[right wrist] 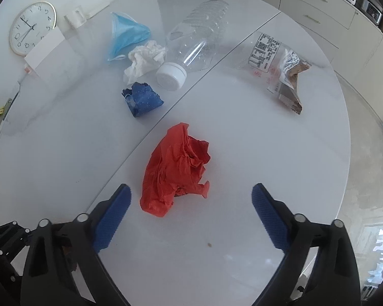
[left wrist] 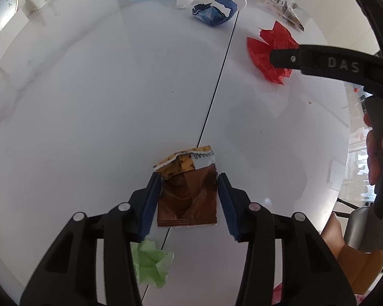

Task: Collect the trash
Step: 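Grasp the brown snack wrapper with the left tool while the right tool grasps the crumpled red paper, then carry both items over the white bin and open both tools to drop them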

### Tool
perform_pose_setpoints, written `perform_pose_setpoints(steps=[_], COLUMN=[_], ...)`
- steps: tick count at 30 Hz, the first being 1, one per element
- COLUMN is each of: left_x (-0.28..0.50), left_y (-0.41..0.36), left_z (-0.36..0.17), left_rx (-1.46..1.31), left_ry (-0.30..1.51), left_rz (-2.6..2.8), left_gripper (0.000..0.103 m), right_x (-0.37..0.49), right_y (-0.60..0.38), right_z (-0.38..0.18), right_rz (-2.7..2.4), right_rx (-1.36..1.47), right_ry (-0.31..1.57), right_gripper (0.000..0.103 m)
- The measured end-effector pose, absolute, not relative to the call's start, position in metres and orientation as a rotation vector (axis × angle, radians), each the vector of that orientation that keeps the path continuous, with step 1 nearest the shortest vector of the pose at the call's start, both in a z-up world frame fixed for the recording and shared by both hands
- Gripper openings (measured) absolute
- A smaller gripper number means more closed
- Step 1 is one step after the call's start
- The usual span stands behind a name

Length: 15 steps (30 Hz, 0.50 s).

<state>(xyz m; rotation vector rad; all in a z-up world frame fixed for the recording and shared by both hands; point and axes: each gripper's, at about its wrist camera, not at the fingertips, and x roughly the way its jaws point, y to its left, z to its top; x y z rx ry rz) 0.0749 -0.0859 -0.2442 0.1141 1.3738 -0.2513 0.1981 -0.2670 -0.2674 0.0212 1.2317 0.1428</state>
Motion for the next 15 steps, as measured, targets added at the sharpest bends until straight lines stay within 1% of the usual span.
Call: perform_pose_setpoints(steps=[1, 2, 4, 5, 7, 9, 15], left_x=[0.076, 0.076, 0.077, 0.077, 0.077, 0.076, 0.074], left_y=[-0.084, -0.082, -0.078, -0.076, -0.073, -0.071, -0.077], left_z=[-0.244, -0.243, -0.241, -0.240, -0.238, -0.236, -0.220], left_rx=[0.106, 0.099, 0.087, 0.082, 0.075, 0.070, 0.074], left_ry=[1.373, 1.370, 1.367, 1.365, 1.361, 1.354, 1.324], left_rz=[-0.251, -0.250, -0.253, -0.253, -0.253, -0.257, -0.271], left_gripper=[0.044, 0.042, 0.040, 0.038, 0.035, 0.034, 0.034], right_x=[0.200, 0.201, 0.201, 0.201, 0.200, 0.197, 0.174], right_y=[-0.267, -0.267, -0.266, -0.265, -0.266, -0.270, -0.295], right_z=[-0.270, -0.271, -0.271, -0.270, -0.268, -0.264, -0.239], right_rz=[0.146, 0.149, 0.156, 0.162, 0.178, 0.191, 0.200], right_rx=[0.036, 0.049, 0.045, 0.044, 0.054, 0.077, 0.134], right_ry=[1.245, 1.252, 1.253, 1.251, 1.247, 1.240, 1.190], right_gripper=[0.065, 0.060, 0.043, 0.043, 0.037, 0.035, 0.035])
